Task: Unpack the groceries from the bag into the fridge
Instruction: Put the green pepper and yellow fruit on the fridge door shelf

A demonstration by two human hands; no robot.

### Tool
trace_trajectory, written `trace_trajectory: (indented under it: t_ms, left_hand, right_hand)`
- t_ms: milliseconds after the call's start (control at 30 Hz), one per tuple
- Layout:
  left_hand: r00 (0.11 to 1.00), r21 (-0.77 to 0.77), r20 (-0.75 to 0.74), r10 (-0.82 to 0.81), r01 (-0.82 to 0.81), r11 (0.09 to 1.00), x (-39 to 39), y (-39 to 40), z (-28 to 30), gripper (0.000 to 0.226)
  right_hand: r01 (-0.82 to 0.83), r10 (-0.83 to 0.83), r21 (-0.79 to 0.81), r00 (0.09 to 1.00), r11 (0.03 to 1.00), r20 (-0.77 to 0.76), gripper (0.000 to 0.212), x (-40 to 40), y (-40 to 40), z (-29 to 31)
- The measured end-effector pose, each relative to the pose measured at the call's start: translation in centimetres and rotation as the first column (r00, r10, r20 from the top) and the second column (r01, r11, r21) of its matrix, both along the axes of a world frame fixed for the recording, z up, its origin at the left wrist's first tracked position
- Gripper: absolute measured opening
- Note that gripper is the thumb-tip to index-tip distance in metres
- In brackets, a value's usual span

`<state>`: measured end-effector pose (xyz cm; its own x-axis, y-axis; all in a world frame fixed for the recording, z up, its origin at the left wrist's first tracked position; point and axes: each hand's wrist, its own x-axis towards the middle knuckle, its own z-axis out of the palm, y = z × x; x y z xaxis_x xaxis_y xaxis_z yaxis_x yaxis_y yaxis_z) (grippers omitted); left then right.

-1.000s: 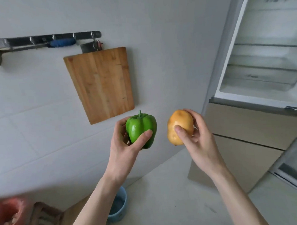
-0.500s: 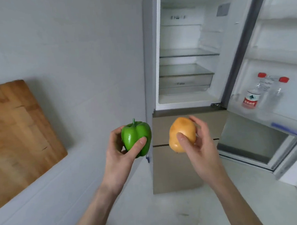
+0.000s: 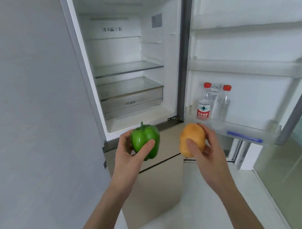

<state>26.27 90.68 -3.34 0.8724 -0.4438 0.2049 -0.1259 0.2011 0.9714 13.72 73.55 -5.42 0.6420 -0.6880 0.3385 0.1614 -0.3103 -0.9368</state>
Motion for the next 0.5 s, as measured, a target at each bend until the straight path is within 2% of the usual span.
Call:
trace_trajectory:
  t_ms: [200, 500]
  left_hand:
    - [0.996, 0.008, 0.015, -0.089, 0.089, 0.996, 5.0, -10.1, 1.3, 0.062]
    - [0.973, -0.013, 0.071, -0.219, 0.22, 0.975, 9.2, -22.5, 4.8, 0.074]
  right_hand:
    - [0.126, -0.127, 0.021, 0.992, 0.992, 0.029, 0.065, 2.9, -8.0, 1.1]
    - [0.234, -0.232, -0.024, 0.971, 0.972, 0.064, 0.058, 5.5, -18.1, 4.6]
